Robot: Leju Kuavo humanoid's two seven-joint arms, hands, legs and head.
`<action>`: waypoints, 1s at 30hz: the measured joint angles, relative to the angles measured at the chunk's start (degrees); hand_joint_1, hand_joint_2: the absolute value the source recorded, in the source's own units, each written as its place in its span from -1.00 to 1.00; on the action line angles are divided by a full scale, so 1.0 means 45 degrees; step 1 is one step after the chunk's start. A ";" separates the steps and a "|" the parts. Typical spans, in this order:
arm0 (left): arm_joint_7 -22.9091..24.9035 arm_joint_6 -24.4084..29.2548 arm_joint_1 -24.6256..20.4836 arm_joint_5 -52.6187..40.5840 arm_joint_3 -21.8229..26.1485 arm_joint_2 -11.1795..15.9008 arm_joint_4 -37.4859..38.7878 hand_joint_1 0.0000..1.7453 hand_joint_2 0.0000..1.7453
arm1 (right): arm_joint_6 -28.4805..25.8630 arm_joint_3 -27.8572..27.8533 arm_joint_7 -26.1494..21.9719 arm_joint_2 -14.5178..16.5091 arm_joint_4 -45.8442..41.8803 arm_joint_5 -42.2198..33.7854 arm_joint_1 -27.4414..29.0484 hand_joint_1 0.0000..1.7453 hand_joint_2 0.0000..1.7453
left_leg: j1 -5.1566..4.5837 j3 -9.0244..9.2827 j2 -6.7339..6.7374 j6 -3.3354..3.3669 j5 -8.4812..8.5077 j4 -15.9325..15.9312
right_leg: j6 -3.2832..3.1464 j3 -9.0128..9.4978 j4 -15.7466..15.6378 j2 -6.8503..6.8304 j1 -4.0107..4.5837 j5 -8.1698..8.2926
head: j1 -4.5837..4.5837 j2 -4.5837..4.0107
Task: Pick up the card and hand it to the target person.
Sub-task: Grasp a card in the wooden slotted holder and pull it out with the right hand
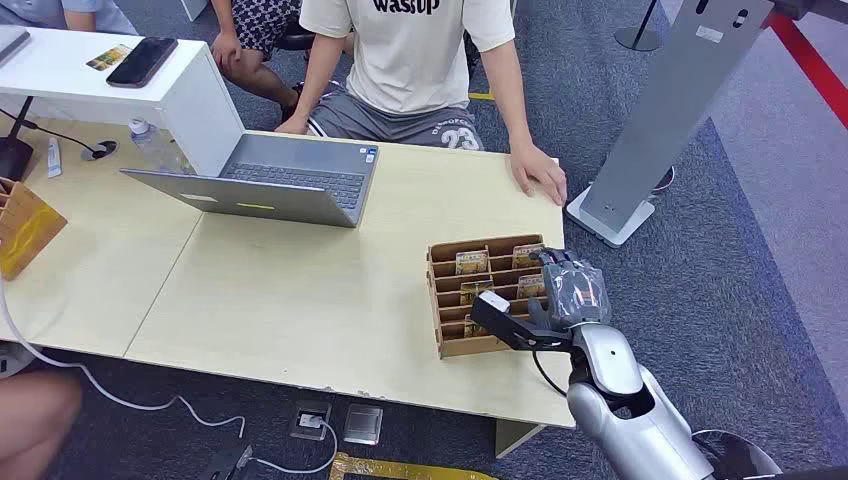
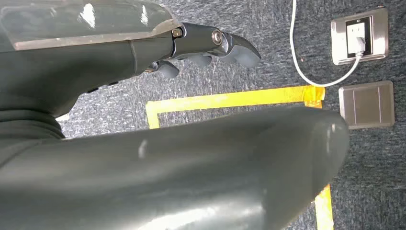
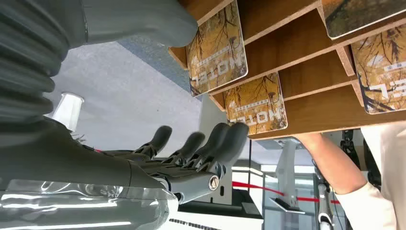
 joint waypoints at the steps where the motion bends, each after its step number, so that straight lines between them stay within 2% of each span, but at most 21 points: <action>1: 0.0000 0.0001 0.0000 0.0000 0.0000 0.0000 0.0000 -1.00 -1.00 | 0.0000 0.0002 -0.0002 0.0000 0.0007 -0.0006 0.0000 -0.35 1.00 | 0.0000 0.0000 0.0000 0.0000 0.0000 0.0000 | 0.0000 0.0000 0.0000 0.0000 0.0000 0.0000 | 0.0000 0.0000; 6: 0.0000 -0.0003 0.0000 0.0000 0.0000 0.0000 0.0000 -1.00 -1.00 | -0.0008 0.0068 -0.0005 0.0007 0.0108 -0.0085 -0.0010 -0.48 1.00 | 0.0000 -0.0002 0.0000 0.0000 0.0000 0.0000 | 0.0000 -0.0001 0.0000 0.0000 0.0000 0.0000 | 0.0001 0.0000; 11: 0.0000 -0.0003 0.0001 0.0000 0.0000 0.0000 0.0000 -1.00 -1.00 | -0.0001 0.0136 -0.0005 0.0005 0.0131 -0.0095 -0.0010 -0.34 1.00 | 0.0000 -0.0001 0.0000 0.0000 0.0000 0.0000 | 0.0000 0.0000 0.0000 0.0000 0.0000 0.0000 | 0.0000 0.0000; 15: 0.0000 -0.0003 0.0001 0.0000 0.0000 0.0000 0.0000 -1.00 -1.00 | 0.0018 0.0205 -0.0001 0.0005 0.0132 -0.0113 -0.0009 -0.31 1.00 | 0.0000 -0.0001 0.0000 0.0000 0.0000 0.0000 | 0.0000 0.0000 0.0000 0.0000 0.0000 0.0000 | 0.0000 0.0000; 20: 0.0000 0.0002 0.0003 0.0000 0.0000 0.0000 0.0000 -1.00 -1.00 | 0.0019 0.0291 0.0016 0.0005 0.0141 -0.0160 -0.0010 -0.10 1.00 | 0.0000 -0.0001 0.0000 0.0000 0.0000 0.0000 | 0.0000 0.0000 0.0000 0.0000 0.0000 0.0000 | 0.0000 0.0000; 25: -0.0002 0.0002 0.0003 0.0001 0.0000 0.0000 0.0000 -1.00 -1.00 | 0.0019 0.0311 0.0032 0.0005 0.0141 -0.0258 -0.0010 -0.08 1.00 | 0.0000 -0.0001 0.0000 0.0000 0.0000 0.0000 | 0.0000 0.0000 0.0000 0.0000 0.0000 0.0000 | 0.0000 0.0000; 27: -0.0007 0.0002 0.0003 0.0004 0.0000 0.0000 0.0000 -1.00 -1.00 | 0.0019 0.0313 0.0034 0.0005 0.0141 -0.0268 -0.0012 -0.02 1.00 | 0.0000 -0.0001 0.0000 0.0000 0.0000 0.0000 | 0.0000 0.0000 0.0000 0.0000 0.0000 0.0000 | 0.0000 0.0000; 30: -0.0010 0.0002 0.0004 0.0005 0.0000 0.0000 0.0000 -1.00 -1.00 | 0.0021 0.0313 0.0034 0.0005 0.0141 -0.0277 -0.0024 0.17 1.00 | 0.0000 0.0000 0.0000 0.0000 0.0000 0.0000 | 0.0000 0.0000 0.0000 0.0000 0.0000 0.0000 | 0.0000 0.0000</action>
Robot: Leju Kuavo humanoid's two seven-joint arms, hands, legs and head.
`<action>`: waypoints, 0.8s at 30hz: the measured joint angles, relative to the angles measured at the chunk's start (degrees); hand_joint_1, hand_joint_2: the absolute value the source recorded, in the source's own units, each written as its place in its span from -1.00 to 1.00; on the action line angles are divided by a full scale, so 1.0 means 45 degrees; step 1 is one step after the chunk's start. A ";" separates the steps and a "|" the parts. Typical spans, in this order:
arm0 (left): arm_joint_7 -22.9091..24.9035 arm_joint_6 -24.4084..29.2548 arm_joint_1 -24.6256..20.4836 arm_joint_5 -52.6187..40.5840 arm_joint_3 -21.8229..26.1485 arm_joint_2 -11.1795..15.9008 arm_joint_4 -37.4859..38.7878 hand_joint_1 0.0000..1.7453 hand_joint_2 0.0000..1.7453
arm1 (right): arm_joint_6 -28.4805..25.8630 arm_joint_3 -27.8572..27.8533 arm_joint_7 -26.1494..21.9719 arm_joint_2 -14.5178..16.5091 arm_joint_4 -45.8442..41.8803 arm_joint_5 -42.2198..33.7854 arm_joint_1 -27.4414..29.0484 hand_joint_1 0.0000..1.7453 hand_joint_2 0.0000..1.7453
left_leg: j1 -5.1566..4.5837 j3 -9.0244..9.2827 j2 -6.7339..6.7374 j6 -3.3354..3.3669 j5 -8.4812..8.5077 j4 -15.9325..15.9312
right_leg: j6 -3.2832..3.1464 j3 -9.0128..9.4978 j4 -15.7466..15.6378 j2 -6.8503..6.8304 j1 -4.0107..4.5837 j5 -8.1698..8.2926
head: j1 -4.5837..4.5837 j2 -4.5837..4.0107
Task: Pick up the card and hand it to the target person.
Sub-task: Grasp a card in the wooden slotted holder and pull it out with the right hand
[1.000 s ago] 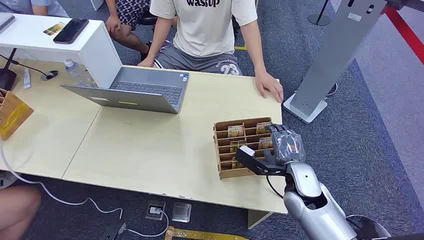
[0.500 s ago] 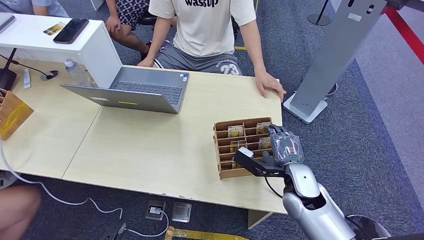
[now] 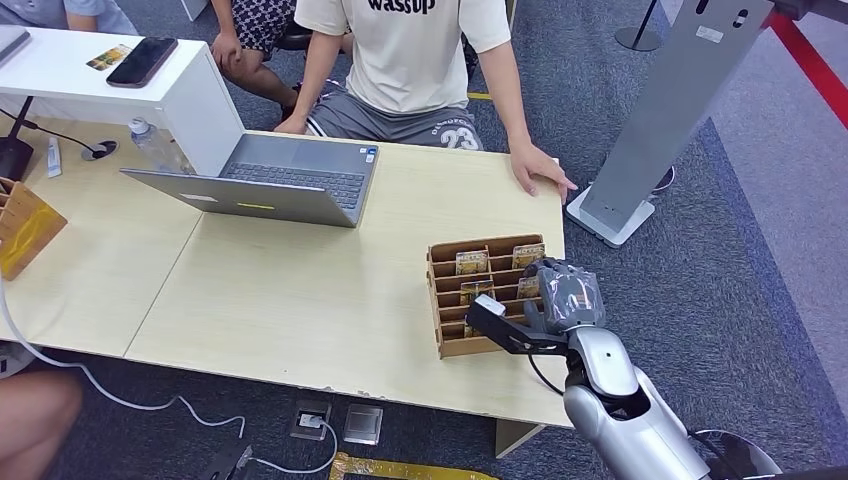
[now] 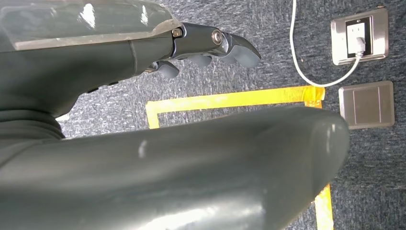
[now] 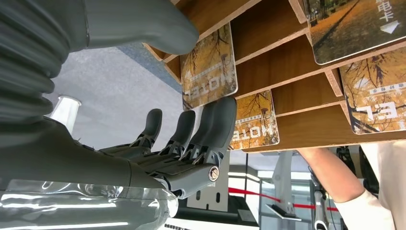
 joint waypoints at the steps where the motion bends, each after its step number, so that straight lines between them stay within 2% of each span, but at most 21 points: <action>1: 0.0000 0.0000 0.0000 0.0000 0.0000 0.0000 0.0000 -1.00 -1.00 | 0.0002 0.0000 0.0001 0.0000 0.0000 -0.0009 -0.0004 0.19 1.00 | 0.0000 0.0000 0.0000 0.0000 0.0000 0.0000 | 0.0000 0.0000 0.0000 0.0000 0.0000 0.0000 | 0.0000 0.0000; 3: 0.0000 0.0000 0.0002 0.0000 0.0000 0.0000 0.0000 -1.00 -1.00 | 0.0007 0.0002 0.0004 0.0000 0.0002 -0.0024 -0.0007 0.12 1.00 | 0.0000 0.0000 0.0000 0.0000 0.0000 0.0000 | 0.0000 0.0000 0.0000 0.0000 0.0000 0.0000 | 0.0000 0.0000; 7: 0.0006 0.0002 0.0006 0.0015 0.0000 0.0000 0.0000 -1.00 -1.00 | 0.0024 0.0005 0.0005 0.0000 0.0005 -0.0032 -0.0006 0.40 1.00 | 0.0000 0.0000 0.0000 0.0000 0.0000 0.0000 | 0.0000 0.0000 0.0000 0.0000 0.0000 0.0000 | -0.0001 0.0000; 12: 0.0010 0.0018 0.0008 0.0029 0.0000 0.0000 0.0000 -1.00 -1.00 | 0.0072 0.0005 0.0006 0.0000 0.0000 -0.0032 -0.0008 0.43 1.00 | 0.0000 -0.0001 0.0000 0.0000 0.0000 0.0000 | 0.0000 0.0000 0.0000 0.0000 0.0000 0.0000 | -0.0001 0.0000; 16: 0.0010 0.0019 0.0008 0.0029 0.0000 0.0000 0.0000 -1.00 -1.00 | 0.0077 0.0005 0.0005 0.0000 0.0000 -0.0036 -0.0018 0.36 1.00 | 0.0000 0.0000 0.0000 0.0000 0.0000 0.0000 | 0.0000 0.0000 0.0000 0.0000 0.0000 0.0000 | 0.0000 0.0000; 20: 0.0010 0.0018 0.0009 0.0029 0.0000 0.0000 0.0000 -1.00 -1.00 | 0.0078 0.0005 0.0002 0.0000 0.0001 -0.0077 -0.0019 0.08 1.00 | 0.0000 0.0001 0.0000 0.0000 0.0000 0.0000 | 0.0000 0.0001 0.0000 0.0000 0.0000 0.0000 | 0.0000 0.0000; 22: 0.0010 0.0016 0.0010 0.0029 0.0000 0.0000 0.0000 -1.00 -1.00 | 0.0080 0.0005 0.0000 0.0000 0.0004 -0.0087 -0.0018 0.11 1.00 | 0.0000 0.0001 0.0000 0.0000 0.0000 0.0000 | 0.0000 0.0001 0.0000 0.0000 0.0000 0.0000 | 0.0000 0.0000; 24: 0.0010 0.0015 0.0011 0.0029 0.0000 0.0000 0.0000 -1.00 -1.00 | 0.0081 0.0005 0.0000 0.0000 0.0005 -0.0093 -0.0018 0.27 1.00 | 0.0000 0.0000 0.0000 0.0000 0.0000 0.0000 | 0.0000 0.0001 0.0000 0.0000 0.0000 0.0000 | 0.0000 0.0000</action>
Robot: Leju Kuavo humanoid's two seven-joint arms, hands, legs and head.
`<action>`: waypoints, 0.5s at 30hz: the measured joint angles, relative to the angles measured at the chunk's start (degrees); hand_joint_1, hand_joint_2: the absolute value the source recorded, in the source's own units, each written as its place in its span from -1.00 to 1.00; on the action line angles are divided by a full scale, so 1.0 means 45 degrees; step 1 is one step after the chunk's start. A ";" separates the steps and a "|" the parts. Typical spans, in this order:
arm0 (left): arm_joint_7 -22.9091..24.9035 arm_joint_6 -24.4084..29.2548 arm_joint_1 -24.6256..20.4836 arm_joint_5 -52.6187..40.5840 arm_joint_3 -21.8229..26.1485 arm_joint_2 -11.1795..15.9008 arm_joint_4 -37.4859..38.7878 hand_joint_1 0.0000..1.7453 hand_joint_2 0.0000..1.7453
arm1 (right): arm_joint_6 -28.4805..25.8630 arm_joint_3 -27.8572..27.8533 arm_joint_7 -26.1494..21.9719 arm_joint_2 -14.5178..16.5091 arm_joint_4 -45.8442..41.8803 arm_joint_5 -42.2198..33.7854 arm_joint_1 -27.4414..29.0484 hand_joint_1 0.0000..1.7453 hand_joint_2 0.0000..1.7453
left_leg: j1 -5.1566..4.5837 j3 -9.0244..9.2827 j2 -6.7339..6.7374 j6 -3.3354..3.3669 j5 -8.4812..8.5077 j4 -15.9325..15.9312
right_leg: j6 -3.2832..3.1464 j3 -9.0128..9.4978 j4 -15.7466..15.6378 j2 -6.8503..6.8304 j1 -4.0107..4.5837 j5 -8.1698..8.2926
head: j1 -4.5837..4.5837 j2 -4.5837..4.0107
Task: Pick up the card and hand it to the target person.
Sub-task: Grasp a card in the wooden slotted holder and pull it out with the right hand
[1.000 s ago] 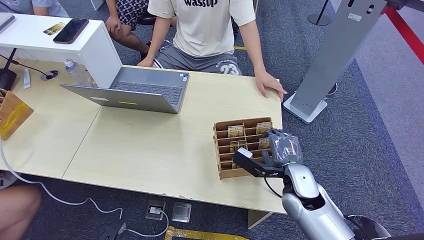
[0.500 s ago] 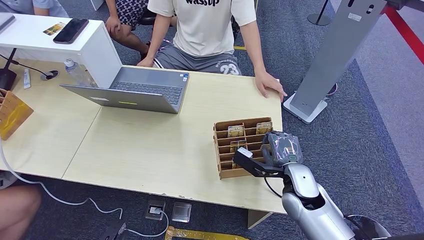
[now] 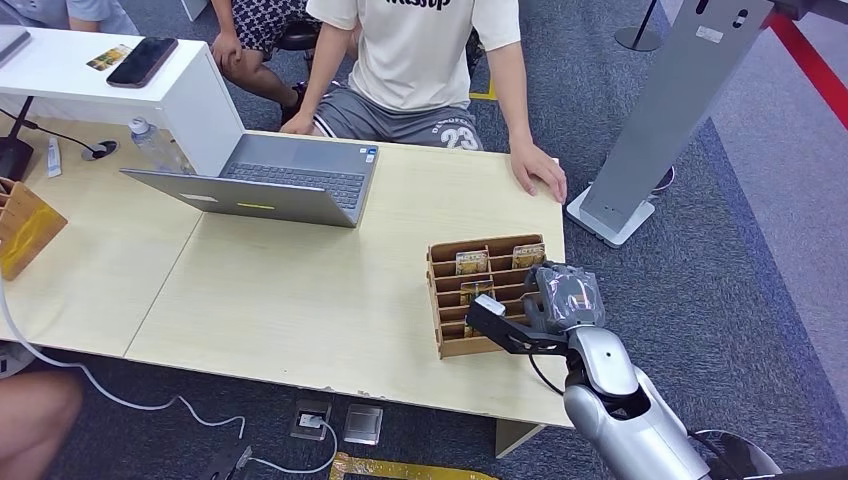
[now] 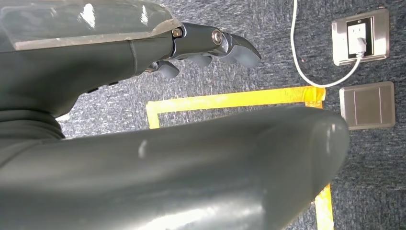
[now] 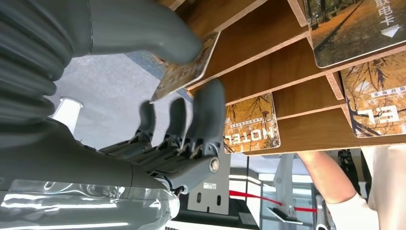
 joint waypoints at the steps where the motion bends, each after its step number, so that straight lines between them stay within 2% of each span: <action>1: 0.0000 0.0000 0.0000 0.0000 0.0000 0.0000 0.0000 -1.00 -1.00 | 0.0000 0.0000 -0.0001 0.0000 0.0000 -0.0001 0.0000 0.35 1.00 | 0.0000 0.0000 0.0000 0.0000 0.0000 0.0000 | 0.0000 0.0000 0.0000 0.0000 0.0000 0.0000 | 0.0000 0.0000; 5: 0.0000 -0.0004 0.0000 0.0000 0.0000 0.0000 0.0000 -1.00 -1.00 | 0.0000 0.0000 -0.0005 0.0000 0.0000 -0.0002 0.0000 0.59 1.00 | 0.0000 -0.0002 0.0000 0.0000 0.0000 0.0000 | 0.0000 -0.0001 0.0000 0.0000 0.0000 0.0000 | 0.0000 0.0000; 9: -0.0022 -0.0052 0.0000 0.0000 0.0000 0.0000 0.0000 -1.00 -1.00 | 0.0010 0.0000 -0.0006 0.0000 0.0000 -0.0038 -0.0006 0.72 1.00 | 0.0000 0.0001 0.0000 0.0000 0.0000 0.0000 | 0.0000 0.0000 0.0000 0.0000 0.0000 0.0000 | 0.0000 0.0000; 15: -0.0171 -0.0151 0.0004 -0.0005 0.0000 0.0005 0.0000 -1.00 -1.00 | 0.0034 0.0000 -0.0010 0.0000 0.0000 -0.0152 -0.0048 0.76 1.00 | 0.0000 0.0005 0.0000 0.0000 0.0000 0.0000 | 0.0000 0.0004 0.0000 -0.0001 0.0000 0.0000 | 0.0005 0.0000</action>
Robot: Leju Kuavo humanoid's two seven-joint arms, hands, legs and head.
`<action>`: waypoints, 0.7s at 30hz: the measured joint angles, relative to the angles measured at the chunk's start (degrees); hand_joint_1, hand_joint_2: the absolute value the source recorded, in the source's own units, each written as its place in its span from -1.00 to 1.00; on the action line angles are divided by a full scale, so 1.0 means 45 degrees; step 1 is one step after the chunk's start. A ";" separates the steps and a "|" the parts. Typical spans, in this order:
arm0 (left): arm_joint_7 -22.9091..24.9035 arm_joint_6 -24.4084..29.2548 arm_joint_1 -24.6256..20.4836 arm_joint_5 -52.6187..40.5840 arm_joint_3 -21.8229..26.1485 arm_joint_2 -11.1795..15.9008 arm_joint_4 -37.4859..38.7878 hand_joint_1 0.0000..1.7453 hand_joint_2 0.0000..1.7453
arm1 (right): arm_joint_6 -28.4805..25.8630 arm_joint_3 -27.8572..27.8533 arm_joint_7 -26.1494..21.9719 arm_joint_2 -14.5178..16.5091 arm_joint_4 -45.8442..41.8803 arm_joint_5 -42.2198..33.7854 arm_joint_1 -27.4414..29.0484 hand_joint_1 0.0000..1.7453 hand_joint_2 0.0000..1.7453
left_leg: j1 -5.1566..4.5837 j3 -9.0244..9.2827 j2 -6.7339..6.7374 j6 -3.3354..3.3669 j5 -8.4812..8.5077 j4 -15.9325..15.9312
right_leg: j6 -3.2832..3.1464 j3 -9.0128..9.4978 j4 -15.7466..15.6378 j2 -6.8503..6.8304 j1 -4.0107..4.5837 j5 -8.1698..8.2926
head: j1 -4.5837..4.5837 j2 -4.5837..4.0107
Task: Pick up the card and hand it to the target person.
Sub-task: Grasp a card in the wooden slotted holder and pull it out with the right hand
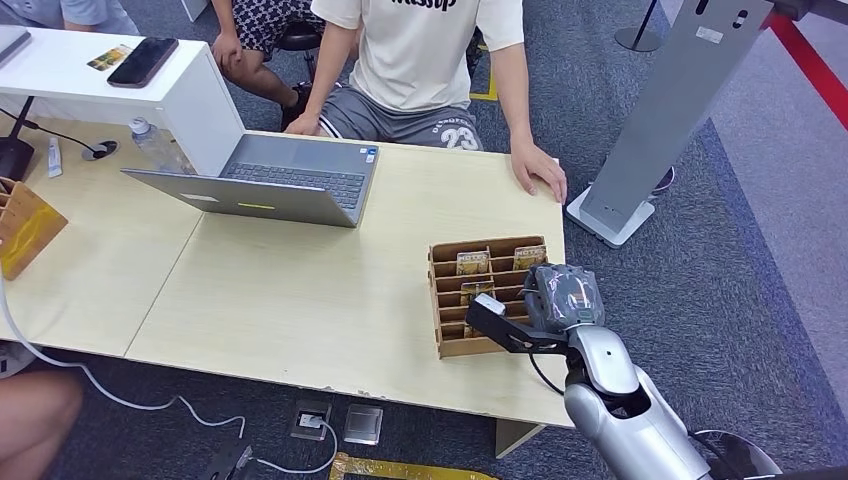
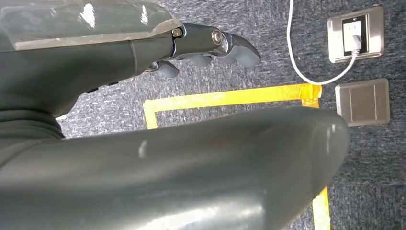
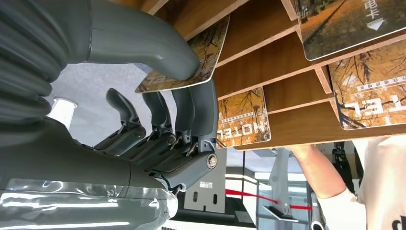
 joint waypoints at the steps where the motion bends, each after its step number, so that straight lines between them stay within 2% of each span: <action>1: -0.0017 0.0000 0.0000 -0.0005 0.0000 0.0000 0.0000 -1.00 -1.00 | 0.0000 0.0000 0.0000 0.0000 0.0000 0.0000 -0.0007 0.76 1.00 | 0.0000 0.0000 0.0000 0.0000 0.0000 0.0000 | 0.0000 0.0000 0.0000 0.0000 0.0000 0.0000 | 0.0000 0.0000; 14: -0.0087 0.0068 0.0001 -0.0007 0.0000 0.0005 0.0000 -1.00 -1.00 | 0.0028 0.0000 -0.0129 -0.0005 -0.0029 -0.0114 -0.0037 0.76 1.00 | 0.0000 0.0000 0.0000 0.0000 0.0000 0.0000 | 0.0000 0.0000 0.0000 0.0000 0.0000 0.0000 | -0.0001 0.0000; 21: -0.0034 0.0086 0.0014 0.0010 0.0000 0.0028 0.0000 -1.00 -1.00 | 0.0776 -0.0041 -0.0249 -0.0136 -0.0821 -0.1796 -0.0082 0.76 1.00 | 0.0000 -0.0002 0.0001 0.0000 0.0000 0.0000 | 0.0000 -0.0003 0.0000 0.0001 0.0000 0.0000 | -0.0008 0.0000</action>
